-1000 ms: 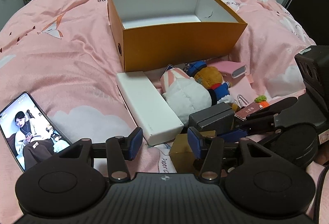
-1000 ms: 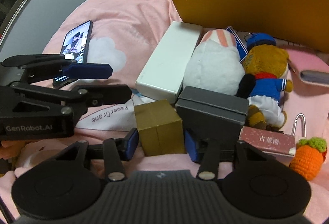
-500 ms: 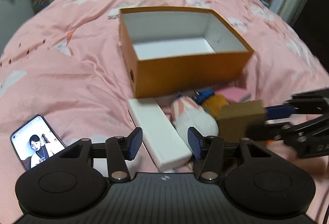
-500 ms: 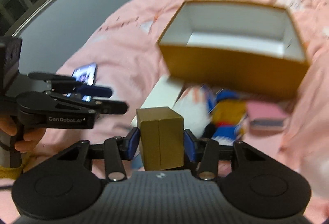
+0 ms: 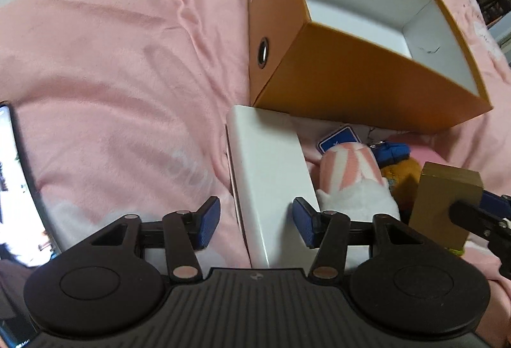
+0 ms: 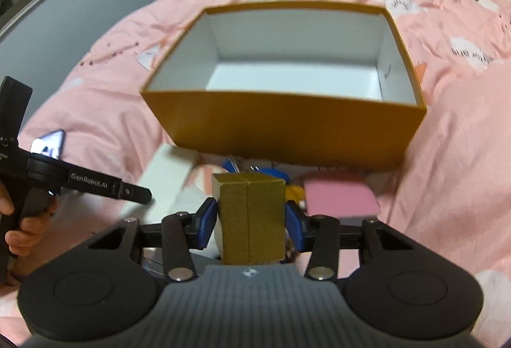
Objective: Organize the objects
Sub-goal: 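Grasp the gold box with the right gripper while the left gripper approaches the white glasses case, then lift the gold box with the right gripper while the left gripper grasps the white case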
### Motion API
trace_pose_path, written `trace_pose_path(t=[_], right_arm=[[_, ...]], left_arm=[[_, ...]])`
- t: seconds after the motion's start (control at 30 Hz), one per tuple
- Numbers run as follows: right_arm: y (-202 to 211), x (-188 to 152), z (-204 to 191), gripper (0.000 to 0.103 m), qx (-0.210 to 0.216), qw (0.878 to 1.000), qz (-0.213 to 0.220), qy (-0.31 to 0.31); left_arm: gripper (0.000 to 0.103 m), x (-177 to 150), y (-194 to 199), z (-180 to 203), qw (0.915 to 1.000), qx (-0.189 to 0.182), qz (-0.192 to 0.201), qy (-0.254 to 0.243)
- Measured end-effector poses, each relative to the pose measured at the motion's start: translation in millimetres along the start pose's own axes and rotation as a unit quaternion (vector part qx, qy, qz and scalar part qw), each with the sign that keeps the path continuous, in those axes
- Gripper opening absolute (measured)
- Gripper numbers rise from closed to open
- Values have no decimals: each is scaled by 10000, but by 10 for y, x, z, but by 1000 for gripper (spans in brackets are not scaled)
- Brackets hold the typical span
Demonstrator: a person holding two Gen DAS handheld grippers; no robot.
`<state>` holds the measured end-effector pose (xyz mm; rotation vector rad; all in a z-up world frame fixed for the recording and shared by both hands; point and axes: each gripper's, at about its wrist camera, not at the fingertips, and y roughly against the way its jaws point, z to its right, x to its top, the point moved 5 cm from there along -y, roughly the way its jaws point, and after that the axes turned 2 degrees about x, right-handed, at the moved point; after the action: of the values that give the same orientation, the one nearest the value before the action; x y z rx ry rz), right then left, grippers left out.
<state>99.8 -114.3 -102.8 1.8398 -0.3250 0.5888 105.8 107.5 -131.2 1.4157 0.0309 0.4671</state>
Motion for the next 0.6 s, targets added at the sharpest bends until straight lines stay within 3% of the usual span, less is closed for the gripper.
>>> trace_pose_path(t=[0.13, 0.27, 0.4, 0.6], right_arm=[[-44, 16, 30, 49, 80, 9999, 55, -60], [-107, 46, 48, 49, 123, 9998, 80, -122], [-181, 41, 62, 48, 317, 9992, -2, -235], [-216, 73, 40, 48, 410, 9989, -106, -191]], left_arm=[[79, 10, -154, 9, 9998, -175, -134, 2], [79, 36, -318, -52, 9979, -507, -375, 149], [64, 32, -360, -56, 9959, -747, -451, 248], [41, 13, -129, -34, 9974, -663, -187, 198]])
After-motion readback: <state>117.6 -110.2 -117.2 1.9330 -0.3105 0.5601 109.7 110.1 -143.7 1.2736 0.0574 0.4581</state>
